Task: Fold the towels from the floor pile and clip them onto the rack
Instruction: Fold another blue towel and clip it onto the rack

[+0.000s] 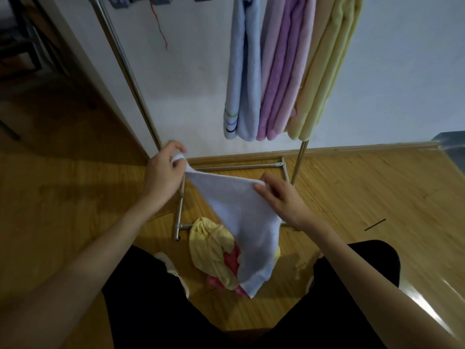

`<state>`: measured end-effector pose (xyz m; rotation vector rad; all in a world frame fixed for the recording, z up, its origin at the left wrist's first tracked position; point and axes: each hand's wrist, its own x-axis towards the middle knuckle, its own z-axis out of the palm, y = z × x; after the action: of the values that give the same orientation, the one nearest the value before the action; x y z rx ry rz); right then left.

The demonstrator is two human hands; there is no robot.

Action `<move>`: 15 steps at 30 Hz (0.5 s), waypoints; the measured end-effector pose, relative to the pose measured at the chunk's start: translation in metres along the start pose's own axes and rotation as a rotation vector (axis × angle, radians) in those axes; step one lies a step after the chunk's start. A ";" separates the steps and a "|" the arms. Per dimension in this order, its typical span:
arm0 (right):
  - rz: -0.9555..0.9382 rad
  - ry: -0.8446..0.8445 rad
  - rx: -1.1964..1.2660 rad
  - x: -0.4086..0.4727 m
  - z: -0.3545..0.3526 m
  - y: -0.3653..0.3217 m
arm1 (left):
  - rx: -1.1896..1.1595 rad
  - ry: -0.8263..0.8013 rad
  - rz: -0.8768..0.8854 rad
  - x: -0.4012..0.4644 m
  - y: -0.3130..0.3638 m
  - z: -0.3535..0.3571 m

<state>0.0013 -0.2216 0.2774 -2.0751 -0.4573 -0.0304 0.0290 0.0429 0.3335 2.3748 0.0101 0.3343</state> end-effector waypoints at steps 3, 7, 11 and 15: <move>-0.084 -0.019 -0.135 0.010 -0.018 -0.011 | 0.027 0.018 -0.007 0.000 -0.001 -0.003; -0.132 -0.033 -0.169 0.017 -0.036 -0.022 | 0.009 0.089 -0.086 0.017 -0.008 -0.013; -0.142 0.014 -0.120 0.024 -0.049 -0.045 | 0.031 -0.120 -0.098 0.010 -0.012 -0.011; -0.180 0.015 -0.158 0.034 -0.057 -0.069 | -0.133 -0.322 -0.149 -0.002 -0.028 -0.005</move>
<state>0.0191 -0.2277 0.3714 -2.1801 -0.6490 -0.1941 0.0282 0.0671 0.3177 2.2542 0.0140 -0.1170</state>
